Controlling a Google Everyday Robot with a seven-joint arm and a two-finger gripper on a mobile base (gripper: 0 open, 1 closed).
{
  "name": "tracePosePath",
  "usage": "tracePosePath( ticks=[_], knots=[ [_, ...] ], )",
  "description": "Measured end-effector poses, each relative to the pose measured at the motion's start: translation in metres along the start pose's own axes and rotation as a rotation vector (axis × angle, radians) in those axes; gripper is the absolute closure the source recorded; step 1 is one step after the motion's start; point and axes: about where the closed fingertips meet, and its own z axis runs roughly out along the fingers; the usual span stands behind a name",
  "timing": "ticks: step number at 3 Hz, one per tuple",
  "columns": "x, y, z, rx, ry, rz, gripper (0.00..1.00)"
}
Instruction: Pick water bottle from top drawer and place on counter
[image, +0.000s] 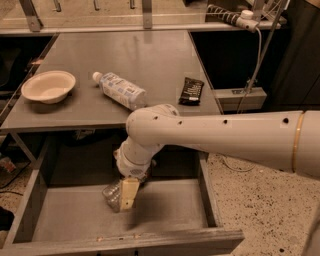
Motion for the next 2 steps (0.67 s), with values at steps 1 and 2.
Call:
tracePosePath(
  ticks=[1,2],
  knots=[
    [0.012,-0.001,0.014,-0.015,-0.006,0.007,0.00],
    [0.019,0.003,0.028,-0.026,-0.015,0.020,0.00]
  ],
)
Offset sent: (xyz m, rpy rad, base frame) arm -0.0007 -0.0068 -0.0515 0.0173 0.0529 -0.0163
